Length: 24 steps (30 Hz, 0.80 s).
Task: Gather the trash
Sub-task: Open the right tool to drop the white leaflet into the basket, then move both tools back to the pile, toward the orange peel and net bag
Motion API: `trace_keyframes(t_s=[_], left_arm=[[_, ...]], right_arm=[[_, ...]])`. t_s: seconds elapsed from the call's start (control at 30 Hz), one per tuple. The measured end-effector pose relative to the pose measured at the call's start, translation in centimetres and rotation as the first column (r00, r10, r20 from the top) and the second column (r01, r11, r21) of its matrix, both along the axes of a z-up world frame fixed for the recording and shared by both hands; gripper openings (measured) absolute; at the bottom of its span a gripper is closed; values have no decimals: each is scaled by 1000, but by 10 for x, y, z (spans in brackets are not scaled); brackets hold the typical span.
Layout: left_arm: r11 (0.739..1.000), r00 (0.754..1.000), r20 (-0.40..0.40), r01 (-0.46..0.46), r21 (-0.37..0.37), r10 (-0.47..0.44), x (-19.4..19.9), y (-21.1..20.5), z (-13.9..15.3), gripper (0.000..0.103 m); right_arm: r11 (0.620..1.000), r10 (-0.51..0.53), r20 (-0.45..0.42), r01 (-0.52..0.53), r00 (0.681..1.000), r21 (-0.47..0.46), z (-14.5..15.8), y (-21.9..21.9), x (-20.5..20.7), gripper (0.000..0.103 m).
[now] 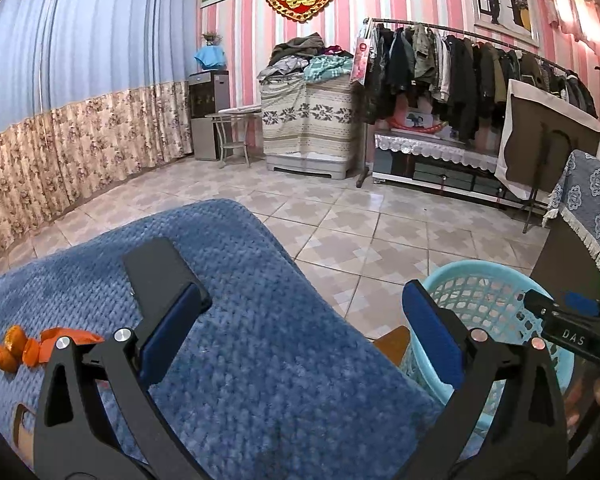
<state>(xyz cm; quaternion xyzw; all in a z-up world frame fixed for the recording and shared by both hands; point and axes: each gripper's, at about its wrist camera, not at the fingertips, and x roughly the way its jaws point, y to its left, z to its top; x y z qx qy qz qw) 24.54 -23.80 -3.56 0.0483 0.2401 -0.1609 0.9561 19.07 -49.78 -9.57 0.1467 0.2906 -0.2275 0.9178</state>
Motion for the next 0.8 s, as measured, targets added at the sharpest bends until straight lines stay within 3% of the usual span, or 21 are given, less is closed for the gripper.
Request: trace_keyframes(t_s=[0.33,0.8], left_arm=[[999,999,-6,-49,-1,49,-6,30,1,97],[979,979,-11,-202,-10,202,-17,129,4,97]], right_arm=[[1000,13,-3,-14,1000,-18,4,8,1,95],[990,97,-12,-98,995,-106,11,50,8,95]])
